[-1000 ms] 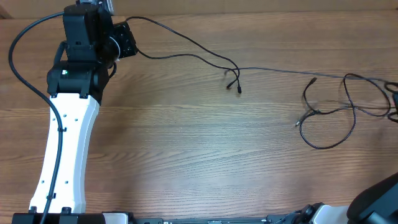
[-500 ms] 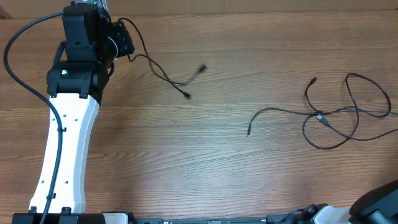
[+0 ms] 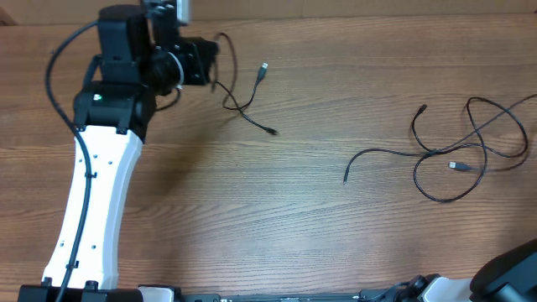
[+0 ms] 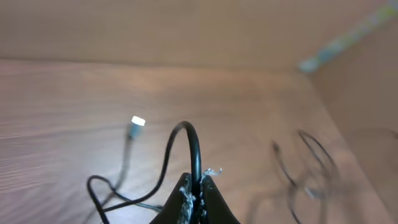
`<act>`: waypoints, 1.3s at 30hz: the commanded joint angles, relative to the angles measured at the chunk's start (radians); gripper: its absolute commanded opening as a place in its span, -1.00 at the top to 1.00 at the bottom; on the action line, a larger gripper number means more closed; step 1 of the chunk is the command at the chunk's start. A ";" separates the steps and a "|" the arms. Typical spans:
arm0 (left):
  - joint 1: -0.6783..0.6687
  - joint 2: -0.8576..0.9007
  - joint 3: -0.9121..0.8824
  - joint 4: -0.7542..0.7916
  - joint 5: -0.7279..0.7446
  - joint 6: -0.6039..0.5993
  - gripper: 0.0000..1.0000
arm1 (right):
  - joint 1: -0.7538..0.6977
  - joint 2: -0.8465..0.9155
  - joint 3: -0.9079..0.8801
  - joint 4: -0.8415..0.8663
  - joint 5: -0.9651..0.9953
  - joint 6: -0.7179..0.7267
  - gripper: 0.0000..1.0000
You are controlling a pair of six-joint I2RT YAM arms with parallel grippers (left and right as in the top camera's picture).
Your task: Untangle cables
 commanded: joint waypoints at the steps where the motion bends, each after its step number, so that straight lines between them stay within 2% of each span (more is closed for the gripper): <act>1: -0.034 -0.007 0.011 -0.007 0.150 0.072 0.92 | 0.051 -0.001 0.001 -0.033 -0.124 -0.135 0.11; 4: -0.064 -0.007 0.011 0.005 0.222 0.107 0.92 | 0.098 -0.001 0.001 -0.077 -0.124 -0.170 -0.41; 5: -0.071 -0.007 0.011 0.010 0.245 0.110 0.92 | 0.111 -0.001 0.001 -0.088 -0.125 -0.170 -0.49; 10: -0.096 -0.007 0.011 0.035 0.383 0.129 0.92 | 0.175 -0.001 0.001 -0.162 -0.146 -0.211 -0.66; 13: -0.099 -0.007 0.011 0.066 0.468 0.129 0.92 | 0.212 -0.001 0.001 -0.212 -0.094 -0.241 -0.75; 18: -0.098 -0.007 0.011 0.058 0.465 0.130 0.92 | 0.251 -0.001 0.001 -0.273 -0.014 -0.272 -0.89; 19: -0.098 -0.007 0.011 0.047 0.457 0.133 0.92 | 0.258 -0.001 0.001 -0.288 -0.014 -0.272 -1.00; 29: -0.100 -0.007 0.011 -0.122 0.224 0.134 0.92 | 0.327 -0.001 0.001 -0.412 0.014 -0.271 -1.00; 32: -0.100 -0.007 0.011 -0.150 0.192 0.134 0.91 | 0.363 -0.001 0.000 -0.470 0.151 -0.267 -1.00; 35: -0.101 -0.007 0.011 -0.169 0.177 0.134 0.92 | 0.404 -0.001 0.000 -0.530 0.310 -0.196 -1.00; 39: -0.100 -0.007 0.011 -0.172 0.177 0.134 0.92 | 0.443 -0.001 0.000 -0.583 0.381 -0.093 -1.00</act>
